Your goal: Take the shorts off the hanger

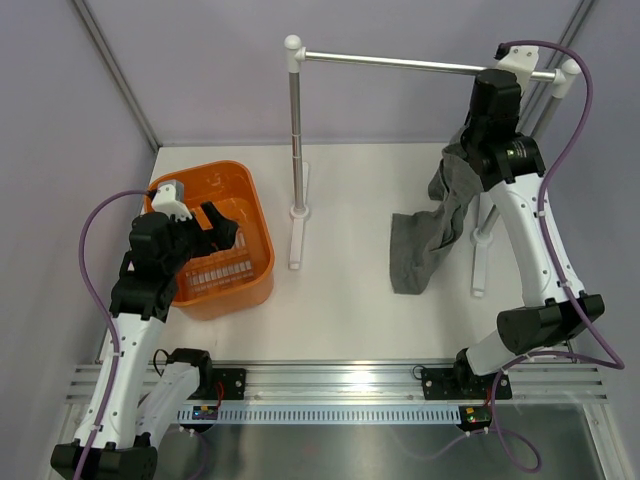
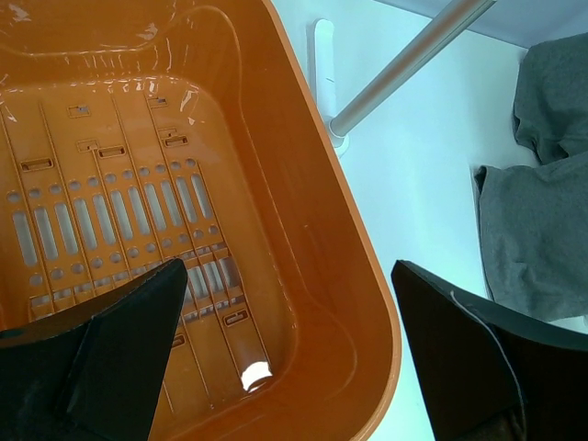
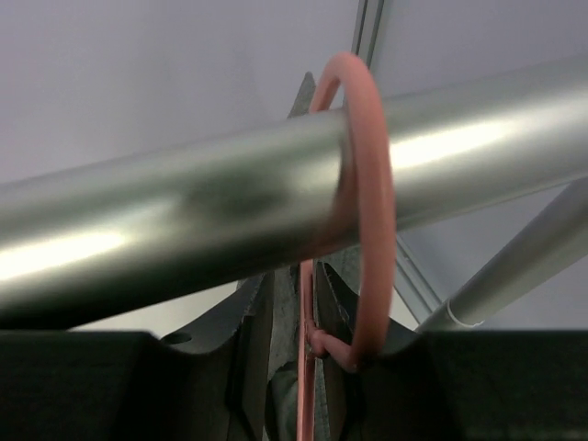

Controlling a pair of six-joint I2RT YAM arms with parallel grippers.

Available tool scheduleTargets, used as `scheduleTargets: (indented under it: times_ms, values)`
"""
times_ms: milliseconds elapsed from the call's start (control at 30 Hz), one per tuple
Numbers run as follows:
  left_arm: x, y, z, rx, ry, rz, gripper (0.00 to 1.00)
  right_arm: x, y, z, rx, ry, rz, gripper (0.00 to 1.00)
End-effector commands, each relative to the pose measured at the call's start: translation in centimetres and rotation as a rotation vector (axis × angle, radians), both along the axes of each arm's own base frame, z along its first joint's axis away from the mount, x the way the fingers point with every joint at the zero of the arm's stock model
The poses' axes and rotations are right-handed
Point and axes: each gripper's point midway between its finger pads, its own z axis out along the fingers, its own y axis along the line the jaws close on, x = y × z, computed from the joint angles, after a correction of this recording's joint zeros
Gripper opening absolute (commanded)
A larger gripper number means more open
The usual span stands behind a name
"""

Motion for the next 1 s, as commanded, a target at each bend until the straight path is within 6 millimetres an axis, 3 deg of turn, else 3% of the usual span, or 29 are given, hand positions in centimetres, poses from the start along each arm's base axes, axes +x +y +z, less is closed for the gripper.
scheduleTargets:
  times_ms: [0,267,400,467,567,967]
  values:
    - [0.3,0.1,1.6,0.0,-0.049,0.001,0.99,0.6,-0.6,1.5,-0.045,-0.047,-0.041,0.34]
    - [0.3,0.1,1.6,0.001,-0.048,0.001,0.99,1.7,-0.5,0.9,-0.105,-0.038,-0.034,0.31]
    - [0.3,0.0,1.7,0.002,-0.05,-0.001,0.99,2.0,-0.4,0.4,-0.117,-0.036,-0.024,0.14]
    - [0.3,0.2,1.7,0.004,-0.051,0.004,0.99,2.0,-0.3,0.5,-0.121,-0.039,-0.016,0.0]
    - [0.2,0.3,1.7,0.01,-0.054,0.012,0.99,1.8,-0.2,0.8,-0.118,-0.043,0.0,0.0]
    - [0.2,0.8,2.2,0.009,-0.071,0.041,0.99,-2.2,3.1,7.0,-0.02,-0.16,0.254,0.0]
